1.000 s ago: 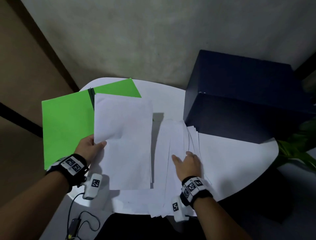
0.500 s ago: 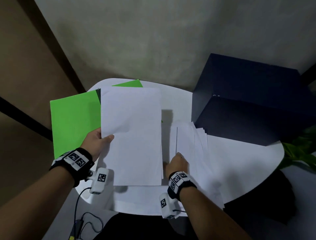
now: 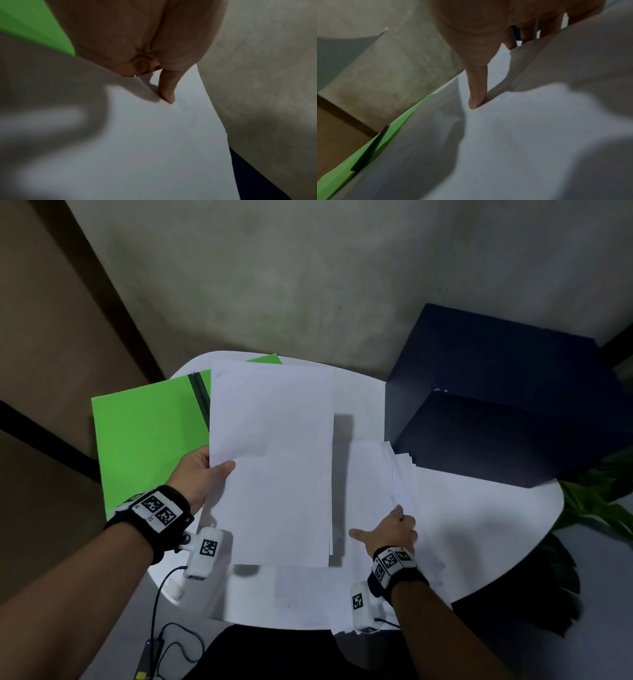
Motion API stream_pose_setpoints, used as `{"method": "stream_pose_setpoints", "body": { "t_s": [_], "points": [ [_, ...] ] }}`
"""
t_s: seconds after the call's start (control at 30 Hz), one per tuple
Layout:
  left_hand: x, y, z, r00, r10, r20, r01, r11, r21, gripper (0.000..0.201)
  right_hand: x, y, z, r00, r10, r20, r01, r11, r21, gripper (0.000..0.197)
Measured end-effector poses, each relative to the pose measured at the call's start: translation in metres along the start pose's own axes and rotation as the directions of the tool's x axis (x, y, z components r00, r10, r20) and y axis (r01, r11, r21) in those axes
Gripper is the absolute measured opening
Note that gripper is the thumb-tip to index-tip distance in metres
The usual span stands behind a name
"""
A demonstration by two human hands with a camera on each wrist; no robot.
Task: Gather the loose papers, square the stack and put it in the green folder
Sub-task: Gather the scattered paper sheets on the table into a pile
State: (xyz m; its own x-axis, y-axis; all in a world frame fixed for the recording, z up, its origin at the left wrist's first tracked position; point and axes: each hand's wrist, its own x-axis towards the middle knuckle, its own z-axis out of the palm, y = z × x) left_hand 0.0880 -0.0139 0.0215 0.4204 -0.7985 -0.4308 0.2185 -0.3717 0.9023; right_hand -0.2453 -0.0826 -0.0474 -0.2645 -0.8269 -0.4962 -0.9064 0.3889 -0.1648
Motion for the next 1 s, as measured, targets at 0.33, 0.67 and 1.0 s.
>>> {"method": "stream_pose_setpoints", "body": {
  "t_s": [0.33, 0.67, 1.0],
  "points": [
    [-0.002, -0.018, -0.001, 0.998, -0.065, 0.024, 0.064, 0.997, 0.052, 0.025, 0.006, -0.001, -0.023, 0.997, 0.020, 0.073, -0.041, 0.950, 0.308, 0.071],
    [0.001, -0.050, -0.008, 0.983, -0.180, 0.020, 0.171, 0.961, 0.218, 0.018, -0.023, -0.012, -0.086, 0.951, -0.255, -0.174, 0.302, 0.884, 0.358, 0.047],
    [0.003, -0.079, 0.025, 0.980, -0.196, 0.033, 0.165, 0.895, 0.414, 0.033, -0.058, -0.037, -0.208, 0.795, -0.317, -0.517, 0.606, 0.409, 0.682, 0.022]
  ]
}}
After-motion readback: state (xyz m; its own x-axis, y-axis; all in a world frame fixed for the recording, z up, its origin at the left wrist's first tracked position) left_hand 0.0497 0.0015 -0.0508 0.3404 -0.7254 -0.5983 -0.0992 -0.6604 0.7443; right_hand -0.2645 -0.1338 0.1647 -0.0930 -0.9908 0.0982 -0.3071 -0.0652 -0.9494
